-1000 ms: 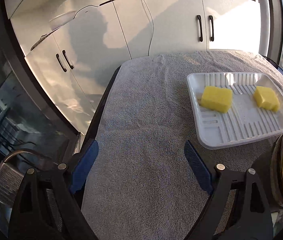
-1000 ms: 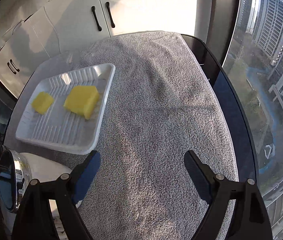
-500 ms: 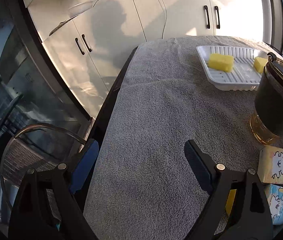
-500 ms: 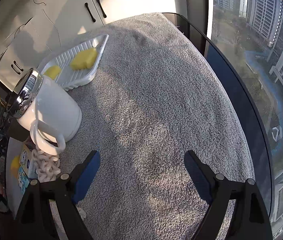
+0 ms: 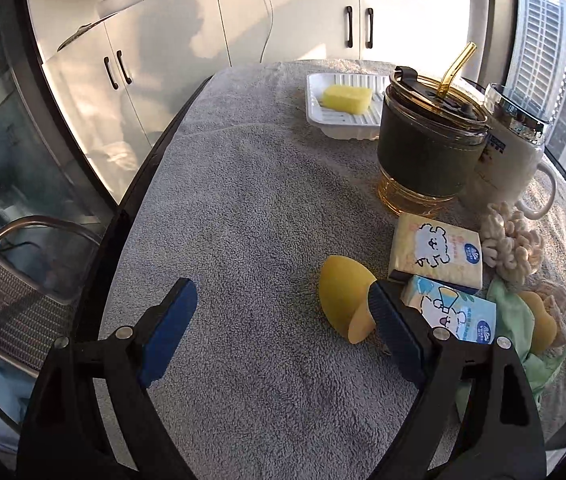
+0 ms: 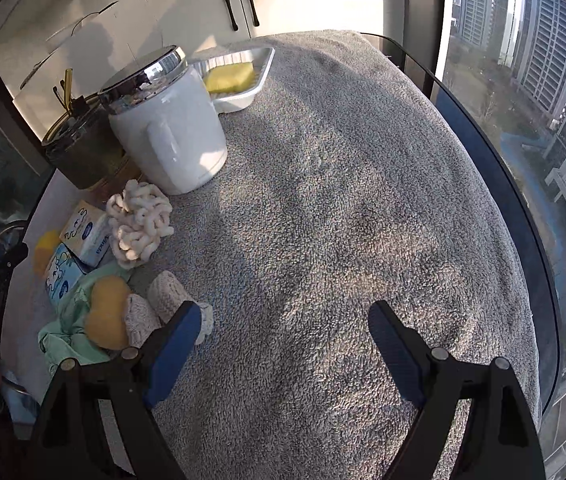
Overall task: Organize soft objects
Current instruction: 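Move both tools back toward the remaining soft items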
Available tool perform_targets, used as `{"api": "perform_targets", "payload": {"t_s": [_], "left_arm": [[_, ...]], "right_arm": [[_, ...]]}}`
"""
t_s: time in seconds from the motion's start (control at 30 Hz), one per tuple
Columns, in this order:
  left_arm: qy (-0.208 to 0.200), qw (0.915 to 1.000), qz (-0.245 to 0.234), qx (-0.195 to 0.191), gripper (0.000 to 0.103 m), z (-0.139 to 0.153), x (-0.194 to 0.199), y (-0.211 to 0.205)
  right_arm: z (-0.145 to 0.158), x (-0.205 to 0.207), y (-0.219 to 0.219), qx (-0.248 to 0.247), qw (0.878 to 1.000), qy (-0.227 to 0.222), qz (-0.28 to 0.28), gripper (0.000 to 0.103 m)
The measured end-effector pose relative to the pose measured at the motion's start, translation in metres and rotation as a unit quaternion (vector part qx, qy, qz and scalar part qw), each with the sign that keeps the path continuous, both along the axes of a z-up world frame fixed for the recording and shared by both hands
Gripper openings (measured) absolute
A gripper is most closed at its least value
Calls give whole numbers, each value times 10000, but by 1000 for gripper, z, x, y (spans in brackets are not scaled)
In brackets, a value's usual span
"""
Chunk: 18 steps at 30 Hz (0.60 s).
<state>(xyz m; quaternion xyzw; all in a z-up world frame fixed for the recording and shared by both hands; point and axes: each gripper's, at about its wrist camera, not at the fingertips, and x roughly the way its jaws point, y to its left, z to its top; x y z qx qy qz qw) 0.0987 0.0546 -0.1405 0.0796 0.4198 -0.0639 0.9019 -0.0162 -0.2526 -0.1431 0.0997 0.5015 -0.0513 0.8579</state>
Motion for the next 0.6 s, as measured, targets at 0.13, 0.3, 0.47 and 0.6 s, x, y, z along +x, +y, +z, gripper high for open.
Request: {"api": "perform_targets", "payload": {"t_s": [0.13,0.3,0.47,0.6], "left_arm": [[253,9997,13,8,88,-9,10,-19],[715,9968,126,-320,88,-25,25,-22],[1148,9868,342,-1087,89,-36,40,-3],[1196,9818,542,-1374,88,-41,43,4]], "right_arm": [[-1,-4,21,-126,9997,-49,181,88],[-9,3,34,-205,9994,-51,290,87],[-17,14,39,-130,9992,-43,370,87],[-19,20,45,-309,9984,-83,471,86]]}}
